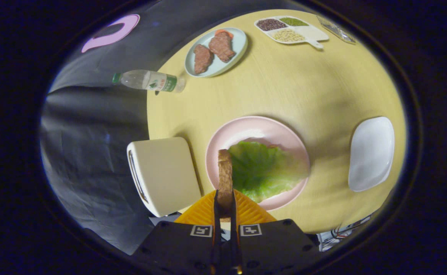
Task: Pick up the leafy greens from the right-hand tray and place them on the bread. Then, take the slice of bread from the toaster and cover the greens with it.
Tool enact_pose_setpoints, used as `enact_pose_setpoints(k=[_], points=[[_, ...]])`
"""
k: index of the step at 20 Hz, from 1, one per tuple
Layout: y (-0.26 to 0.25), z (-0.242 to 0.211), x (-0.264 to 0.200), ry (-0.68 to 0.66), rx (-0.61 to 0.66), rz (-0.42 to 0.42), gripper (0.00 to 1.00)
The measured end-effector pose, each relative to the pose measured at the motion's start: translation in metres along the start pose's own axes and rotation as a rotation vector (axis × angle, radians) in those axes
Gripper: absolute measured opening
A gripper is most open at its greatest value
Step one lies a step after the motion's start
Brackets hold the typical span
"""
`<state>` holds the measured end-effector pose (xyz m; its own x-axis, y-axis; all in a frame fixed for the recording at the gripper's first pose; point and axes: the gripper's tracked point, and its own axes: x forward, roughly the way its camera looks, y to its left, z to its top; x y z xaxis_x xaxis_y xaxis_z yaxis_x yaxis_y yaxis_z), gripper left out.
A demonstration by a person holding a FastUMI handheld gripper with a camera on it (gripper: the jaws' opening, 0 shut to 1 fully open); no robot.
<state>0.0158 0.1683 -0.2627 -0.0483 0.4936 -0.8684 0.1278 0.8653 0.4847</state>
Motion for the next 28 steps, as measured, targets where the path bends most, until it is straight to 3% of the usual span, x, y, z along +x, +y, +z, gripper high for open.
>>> enact_pose_setpoints(k=[2,8,15,21,28], points=[[-0.015,0.001,0.003,0.005,-0.01,-0.024,0.12],[-0.036,0.003,0.003,0.001,-0.055,-0.062,0.27],[-0.055,0.007,-0.013,-0.054,-0.069,-0.103,1.0],[-0.058,0.01,-0.049,-0.193,-0.131,-0.072,1.0],[-0.072,0.024,-0.113,-0.478,-0.248,-0.081,1.0]])
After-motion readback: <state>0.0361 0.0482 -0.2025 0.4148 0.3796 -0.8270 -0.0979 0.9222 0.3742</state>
